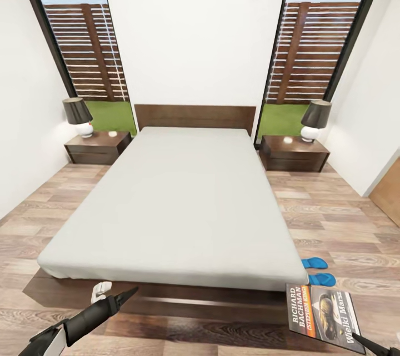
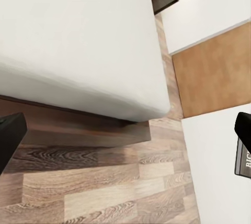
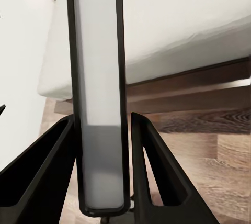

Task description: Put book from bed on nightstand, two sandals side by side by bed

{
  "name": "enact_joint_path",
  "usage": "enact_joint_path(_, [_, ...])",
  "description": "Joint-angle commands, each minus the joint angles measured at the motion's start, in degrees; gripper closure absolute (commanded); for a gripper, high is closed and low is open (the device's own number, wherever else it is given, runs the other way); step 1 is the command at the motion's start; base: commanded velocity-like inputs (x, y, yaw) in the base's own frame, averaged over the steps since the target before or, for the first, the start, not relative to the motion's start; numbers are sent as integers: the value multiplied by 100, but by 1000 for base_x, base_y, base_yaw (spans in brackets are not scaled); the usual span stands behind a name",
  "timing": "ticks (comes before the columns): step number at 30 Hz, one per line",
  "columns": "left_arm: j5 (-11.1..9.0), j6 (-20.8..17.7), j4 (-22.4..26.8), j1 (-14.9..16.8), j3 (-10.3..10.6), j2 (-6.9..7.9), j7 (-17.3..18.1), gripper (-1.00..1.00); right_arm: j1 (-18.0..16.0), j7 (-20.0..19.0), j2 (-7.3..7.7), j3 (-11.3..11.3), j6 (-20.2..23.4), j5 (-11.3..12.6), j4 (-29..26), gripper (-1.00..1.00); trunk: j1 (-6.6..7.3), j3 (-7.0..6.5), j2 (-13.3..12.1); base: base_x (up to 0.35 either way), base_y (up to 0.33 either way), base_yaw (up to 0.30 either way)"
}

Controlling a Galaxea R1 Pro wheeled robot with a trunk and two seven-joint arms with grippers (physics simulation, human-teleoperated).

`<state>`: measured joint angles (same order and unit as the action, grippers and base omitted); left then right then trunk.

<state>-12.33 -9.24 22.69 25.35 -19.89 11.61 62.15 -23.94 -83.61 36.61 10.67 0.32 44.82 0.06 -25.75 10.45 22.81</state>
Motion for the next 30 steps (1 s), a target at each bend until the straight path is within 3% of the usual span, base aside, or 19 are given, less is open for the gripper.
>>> enact_joint_path(1, [-15,-60,-2,5,-15,-1,25,-100,-5,-15,-1,48,-16,45,2,100,-4,2,11,0,0,0])
enact_joint_path(30, [-7,-60,-160,5,-15,-1,18,-100,-6,24,-7,49,-49,-63,2,100,-4,-269,11,0,0,0])
